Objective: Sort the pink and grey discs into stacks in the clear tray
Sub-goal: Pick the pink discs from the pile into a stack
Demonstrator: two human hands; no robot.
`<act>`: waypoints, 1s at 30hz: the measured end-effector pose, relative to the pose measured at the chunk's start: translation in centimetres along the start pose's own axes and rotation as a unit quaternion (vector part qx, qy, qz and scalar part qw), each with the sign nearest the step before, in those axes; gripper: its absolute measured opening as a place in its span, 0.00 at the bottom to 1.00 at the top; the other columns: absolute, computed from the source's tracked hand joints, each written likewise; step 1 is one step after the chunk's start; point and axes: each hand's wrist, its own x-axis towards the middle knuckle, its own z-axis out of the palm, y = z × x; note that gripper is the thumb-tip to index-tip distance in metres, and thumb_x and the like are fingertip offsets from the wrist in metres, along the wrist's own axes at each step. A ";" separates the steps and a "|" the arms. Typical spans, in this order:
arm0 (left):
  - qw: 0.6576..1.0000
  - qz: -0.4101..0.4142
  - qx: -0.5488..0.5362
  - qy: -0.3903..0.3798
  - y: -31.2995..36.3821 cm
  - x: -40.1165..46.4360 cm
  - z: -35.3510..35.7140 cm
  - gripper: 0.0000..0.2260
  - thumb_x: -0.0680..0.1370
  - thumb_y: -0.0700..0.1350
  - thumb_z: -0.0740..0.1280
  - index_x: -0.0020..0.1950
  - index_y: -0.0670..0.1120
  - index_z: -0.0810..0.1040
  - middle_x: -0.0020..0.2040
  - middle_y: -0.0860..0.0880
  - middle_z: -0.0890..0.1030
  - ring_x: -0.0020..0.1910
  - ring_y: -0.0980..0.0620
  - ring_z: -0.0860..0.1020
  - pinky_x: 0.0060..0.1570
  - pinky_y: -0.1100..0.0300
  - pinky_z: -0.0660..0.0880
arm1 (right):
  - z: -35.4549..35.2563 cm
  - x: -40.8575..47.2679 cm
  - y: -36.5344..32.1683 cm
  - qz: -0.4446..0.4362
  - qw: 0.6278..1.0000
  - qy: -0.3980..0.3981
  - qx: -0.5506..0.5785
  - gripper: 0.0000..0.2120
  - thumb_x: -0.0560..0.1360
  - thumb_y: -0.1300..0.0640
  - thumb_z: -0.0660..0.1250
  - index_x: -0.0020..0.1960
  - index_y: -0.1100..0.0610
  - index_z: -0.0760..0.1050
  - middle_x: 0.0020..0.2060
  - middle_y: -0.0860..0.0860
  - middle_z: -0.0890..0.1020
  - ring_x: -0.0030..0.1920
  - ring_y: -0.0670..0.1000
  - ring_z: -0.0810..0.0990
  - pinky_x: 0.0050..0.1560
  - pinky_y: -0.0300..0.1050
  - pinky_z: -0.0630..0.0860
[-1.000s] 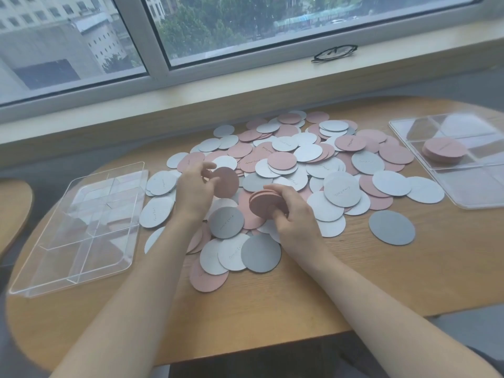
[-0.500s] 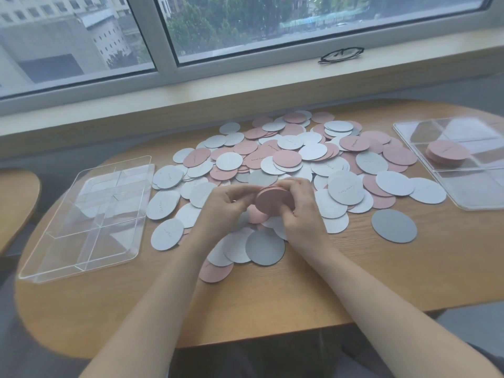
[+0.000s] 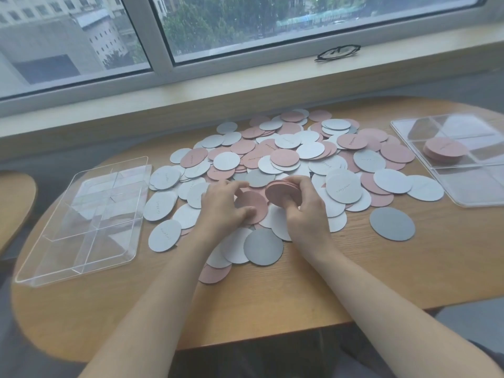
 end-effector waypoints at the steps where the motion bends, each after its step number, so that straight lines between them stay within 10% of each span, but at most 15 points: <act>1: 1.000 0.001 -0.013 0.020 0.0 0.0 -0.1 0.18 0.73 0.49 0.76 0.63 0.55 0.80 0.52 0.53 0.77 0.57 0.48 0.71 0.62 0.47 0.69 | 0.0 0.0 -0.1 -0.003 1.000 -0.003 0.006 0.15 0.75 0.67 0.63 0.58 0.52 0.75 0.51 0.47 0.82 0.55 0.49 0.80 0.57 0.47 0.76; 6: 0.983 0.000 -0.169 0.077 0.4 -0.9 -1.2 0.07 0.76 0.42 0.73 0.46 0.55 0.82 0.44 0.59 0.82 0.45 0.58 0.76 0.47 0.64 0.71 | -0.1 -0.2 -0.7 -0.018 0.999 -0.033 -0.008 0.15 0.75 0.67 0.63 0.58 0.53 0.76 0.51 0.46 0.80 0.56 0.48 0.78 0.57 0.40 0.74; 14: 0.934 0.043 -0.354 -0.022 2.3 -2.3 -1.8 0.11 0.83 0.39 0.65 0.57 0.51 0.85 0.45 0.55 0.87 0.44 0.60 0.82 0.45 0.71 0.72 | 0.1 -0.3 -0.8 -0.013 0.999 -0.041 -0.003 0.18 0.74 0.69 0.63 0.60 0.54 0.72 0.52 0.48 0.80 0.55 0.49 0.78 0.56 0.45 0.75; 19: 0.966 0.027 -0.257 0.022 1.8 -1.4 -0.2 0.11 0.85 0.45 0.61 0.60 0.50 0.83 0.53 0.56 0.83 0.51 0.65 0.79 0.51 0.68 0.73 | 0.0 -0.4 -0.7 -0.003 1.000 -0.020 0.009 0.22 0.75 0.69 0.62 0.65 0.51 0.69 0.51 0.49 0.80 0.52 0.48 0.80 0.54 0.45 0.77; 25: 0.994 -0.073 0.065 0.043 0.9 0.2 1.5 0.25 0.76 0.64 0.67 0.66 0.50 0.78 0.62 0.48 0.74 0.65 0.45 0.68 0.64 0.51 0.66 | 0.1 0.0 -0.3 -0.026 0.999 0.019 -0.025 0.19 0.75 0.68 0.63 0.64 0.57 0.73 0.57 0.51 0.76 0.59 0.51 0.75 0.63 0.48 0.72; 30: 0.992 -0.067 0.096 0.045 1.5 0.4 1.7 0.28 0.72 0.67 0.69 0.65 0.51 0.78 0.62 0.49 0.74 0.66 0.46 0.67 0.64 0.51 0.63 | 0.2 0.0 -0.1 -0.039 0.999 0.015 -0.027 0.17 0.75 0.67 0.63 0.62 0.56 0.73 0.55 0.49 0.76 0.60 0.53 0.74 0.62 0.51 0.72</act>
